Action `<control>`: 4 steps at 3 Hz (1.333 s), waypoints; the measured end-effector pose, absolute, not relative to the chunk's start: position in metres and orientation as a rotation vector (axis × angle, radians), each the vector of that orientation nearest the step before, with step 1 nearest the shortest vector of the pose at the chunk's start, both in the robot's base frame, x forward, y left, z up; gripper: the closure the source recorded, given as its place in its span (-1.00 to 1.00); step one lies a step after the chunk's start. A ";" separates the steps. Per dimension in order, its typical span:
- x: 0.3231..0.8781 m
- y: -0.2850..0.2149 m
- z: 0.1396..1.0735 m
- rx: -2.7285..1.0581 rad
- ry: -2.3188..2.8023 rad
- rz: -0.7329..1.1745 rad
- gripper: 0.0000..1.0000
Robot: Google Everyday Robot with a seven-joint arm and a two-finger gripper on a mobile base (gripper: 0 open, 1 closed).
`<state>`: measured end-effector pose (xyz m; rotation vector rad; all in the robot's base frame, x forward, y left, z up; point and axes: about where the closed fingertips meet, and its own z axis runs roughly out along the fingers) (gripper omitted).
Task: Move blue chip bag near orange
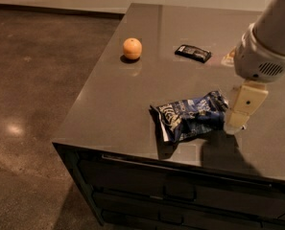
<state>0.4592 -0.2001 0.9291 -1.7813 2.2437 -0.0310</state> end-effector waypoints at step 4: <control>0.484 -0.197 0.855 -1.771 2.318 0.031 -0.21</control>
Offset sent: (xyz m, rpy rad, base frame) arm 0.0259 0.0058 -0.0787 0.0166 0.0247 0.0001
